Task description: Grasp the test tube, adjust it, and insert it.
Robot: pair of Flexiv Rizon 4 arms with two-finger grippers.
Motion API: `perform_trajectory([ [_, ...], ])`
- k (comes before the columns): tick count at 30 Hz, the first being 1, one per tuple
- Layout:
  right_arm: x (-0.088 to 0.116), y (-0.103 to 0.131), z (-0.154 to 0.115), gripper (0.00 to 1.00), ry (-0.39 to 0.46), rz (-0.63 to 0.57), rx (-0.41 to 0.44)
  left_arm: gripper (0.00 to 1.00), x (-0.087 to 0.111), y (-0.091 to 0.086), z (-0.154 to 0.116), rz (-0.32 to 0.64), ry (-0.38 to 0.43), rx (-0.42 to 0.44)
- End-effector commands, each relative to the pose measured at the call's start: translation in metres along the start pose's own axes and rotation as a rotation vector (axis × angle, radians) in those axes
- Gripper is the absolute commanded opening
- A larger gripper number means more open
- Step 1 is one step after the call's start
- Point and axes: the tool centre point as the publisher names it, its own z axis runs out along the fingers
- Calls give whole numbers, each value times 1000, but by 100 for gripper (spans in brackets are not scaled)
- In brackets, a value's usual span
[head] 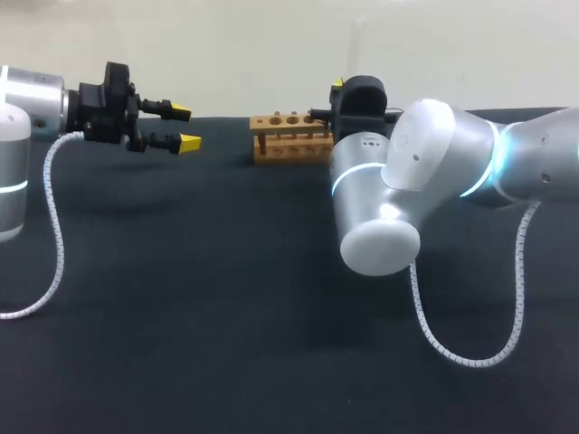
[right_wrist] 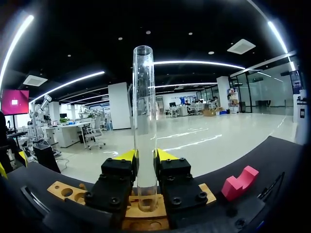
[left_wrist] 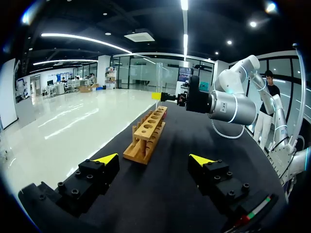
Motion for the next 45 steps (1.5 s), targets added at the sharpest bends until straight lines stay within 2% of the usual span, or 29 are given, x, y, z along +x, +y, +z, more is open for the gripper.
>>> perform_trajectory([
  [1, 5, 2, 2, 0, -3, 0, 7, 100, 1, 0, 0, 3, -5, -1],
  [28, 28, 3, -3, 0, -6, 25, 51, 100, 1, 0, 0, 3, -5, -1],
  [29, 29, 2, -3, 15, -5, 25, 52, 100, 1, 0, 0, 3, -5, -1],
  [30, 29, 2, -3, 15, -5, 25, 52, 100, 1, 0, 0, 3, -5, -1],
  [31, 29, 2, -3, 23, -4, 23, 53, 100, 1, 0, 0, 3, -5, -1],
  [33, 29, 1, -4, 25, -3, 23, 54, 100, 1, 0, 0, 3, -5, -1],
  [34, 29, 0, -4, 32, -2, 24, 55, 100, 1, 0, 0, 3, -5, -1],
  [45, 28, -1, -7, 36, -4, 28, 68, 100, 1, 0, 0, 3, -5, -1],
])
